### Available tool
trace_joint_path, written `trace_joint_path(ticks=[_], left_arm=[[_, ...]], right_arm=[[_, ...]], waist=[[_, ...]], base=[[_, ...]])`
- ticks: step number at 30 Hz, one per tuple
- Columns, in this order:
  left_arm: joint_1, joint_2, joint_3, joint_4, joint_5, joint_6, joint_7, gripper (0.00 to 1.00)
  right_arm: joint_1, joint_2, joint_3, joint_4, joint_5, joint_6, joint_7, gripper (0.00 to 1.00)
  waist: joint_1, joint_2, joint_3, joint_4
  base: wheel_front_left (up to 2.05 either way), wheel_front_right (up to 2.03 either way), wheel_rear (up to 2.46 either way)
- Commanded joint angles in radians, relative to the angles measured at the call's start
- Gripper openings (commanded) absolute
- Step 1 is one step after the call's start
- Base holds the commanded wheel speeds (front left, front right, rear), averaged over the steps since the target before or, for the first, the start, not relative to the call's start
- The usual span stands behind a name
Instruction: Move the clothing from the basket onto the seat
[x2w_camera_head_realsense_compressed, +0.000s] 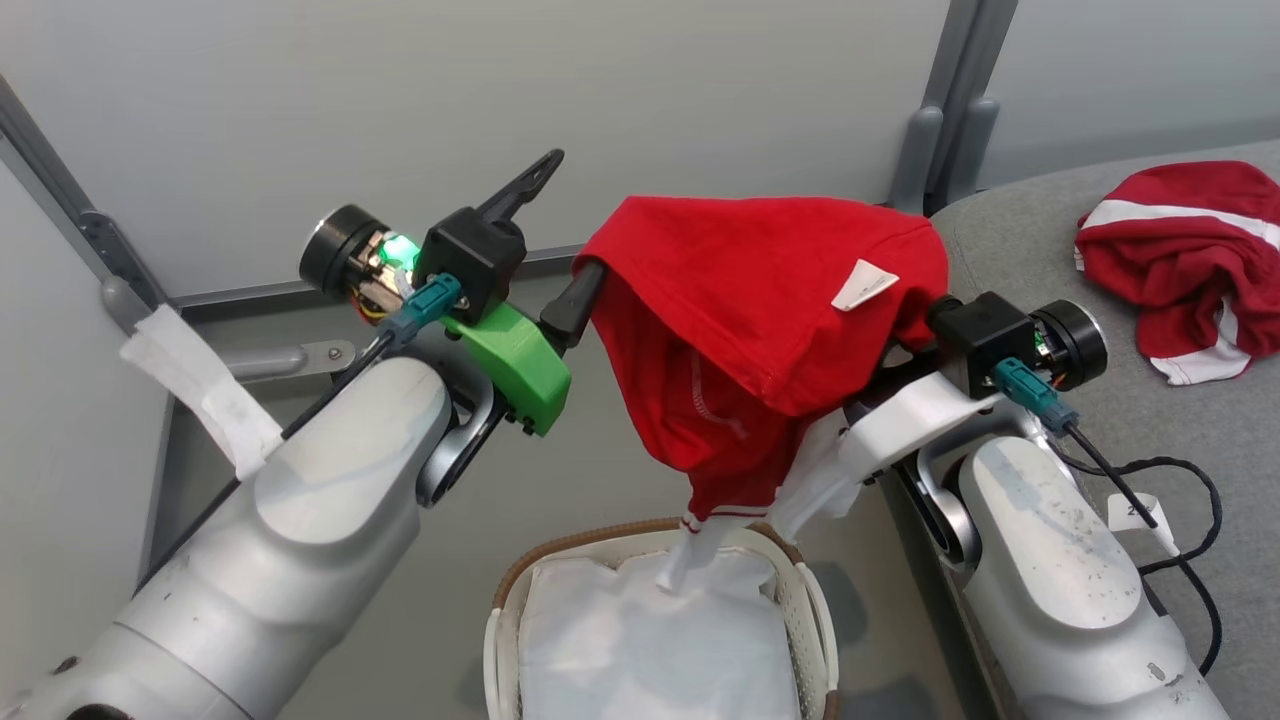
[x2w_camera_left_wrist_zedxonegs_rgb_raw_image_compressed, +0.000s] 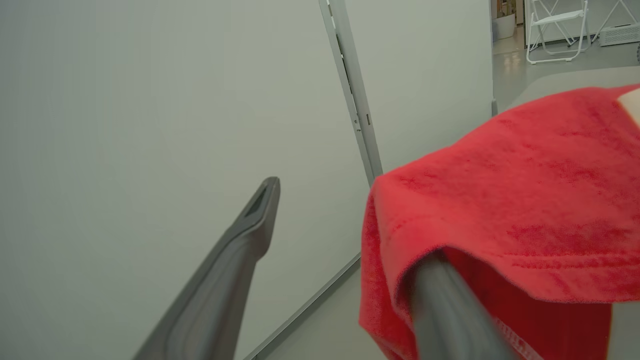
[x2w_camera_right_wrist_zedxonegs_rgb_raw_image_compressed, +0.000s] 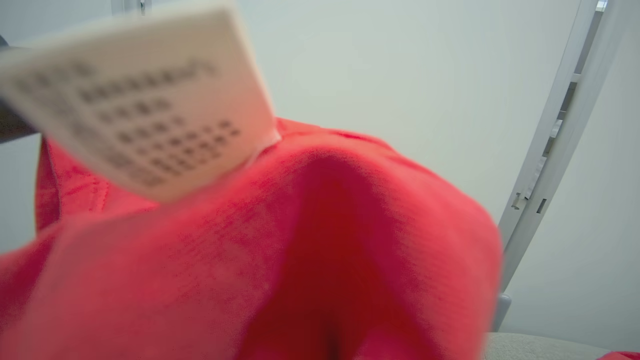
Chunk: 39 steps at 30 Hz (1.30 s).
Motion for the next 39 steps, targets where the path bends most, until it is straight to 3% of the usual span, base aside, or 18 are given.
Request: trace_joint_path(ticks=[1, 11, 18, 29, 39], left_arm=[[0.035, 0.005, 0.012, -0.005, -0.013, -0.001, -0.007, 1.0], [0.236, 0.007, 0.097, -0.068, 0.017, -0.004, -0.009, 1.0], [0.362, -0.025, 0.165, -0.088, 0.055, -0.017, -0.008, 1.0], [0.453, -0.08, 0.218, -0.083, 0.129, -0.051, -0.008, 1.0], [0.487, -0.113, 0.242, -0.073, 0.178, -0.07, -0.008, 1.0]], right_arm=[[0.016, -0.003, -0.014, -0.006, -0.009, -0.001, -0.002, 0.0], [0.054, -0.003, -0.135, -0.024, -0.052, -0.001, -0.002, 0.0], [0.097, -0.003, -0.222, -0.045, -0.073, -0.001, -0.002, 0.0], [0.136, -0.003, -0.305, -0.076, -0.096, -0.001, -0.002, 0.0], [0.158, -0.003, -0.354, -0.104, -0.095, -0.001, -0.002, 0.0]], waist=[[0.0, 0.012, 0.006, -0.004], [0.0, 0.012, 0.037, -0.024], [0.0, 0.012, 0.058, -0.04], [0.0, 0.012, 0.074, -0.073], [0.0, 0.012, 0.098, -0.162]], base=[[0.0, 0.0, 0.0], [0.0, 0.0, 0.0], [0.0, 0.0, 0.0], [0.0, 0.0, 0.0], [0.0, 0.0, 0.0]])
